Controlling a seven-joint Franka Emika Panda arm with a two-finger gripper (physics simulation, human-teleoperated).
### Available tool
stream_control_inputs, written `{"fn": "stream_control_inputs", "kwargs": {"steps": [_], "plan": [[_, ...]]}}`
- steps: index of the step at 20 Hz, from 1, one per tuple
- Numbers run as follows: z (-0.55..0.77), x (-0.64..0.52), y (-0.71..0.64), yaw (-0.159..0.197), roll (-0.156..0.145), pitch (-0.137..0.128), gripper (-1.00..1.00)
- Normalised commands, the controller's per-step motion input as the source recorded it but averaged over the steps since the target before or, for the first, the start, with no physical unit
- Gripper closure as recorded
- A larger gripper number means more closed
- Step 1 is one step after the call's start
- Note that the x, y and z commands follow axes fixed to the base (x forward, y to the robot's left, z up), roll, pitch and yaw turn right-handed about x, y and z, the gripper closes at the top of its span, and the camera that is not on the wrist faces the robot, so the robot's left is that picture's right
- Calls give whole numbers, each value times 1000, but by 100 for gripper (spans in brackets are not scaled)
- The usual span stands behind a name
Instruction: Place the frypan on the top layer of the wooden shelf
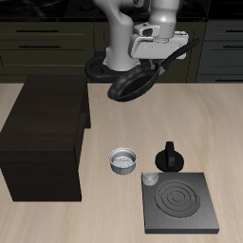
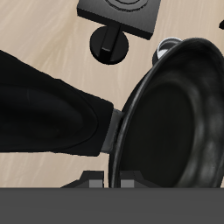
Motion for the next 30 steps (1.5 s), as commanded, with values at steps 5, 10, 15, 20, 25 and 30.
{"fn": "stream_control_inputs", "kwargs": {"steps": [5, 10, 15, 20, 25, 30], "plan": [[130, 116, -18, -17, -15, -14, 100], [78, 175, -43, -39, -3, -19, 100], [66, 176, -40, -41, 1, -23, 100], [138, 195, -40, -38, -13, -24, 100], [117, 153, -23, -32, -14, -17, 100], [112, 223, 1, -15, -22, -8, 100]]}}
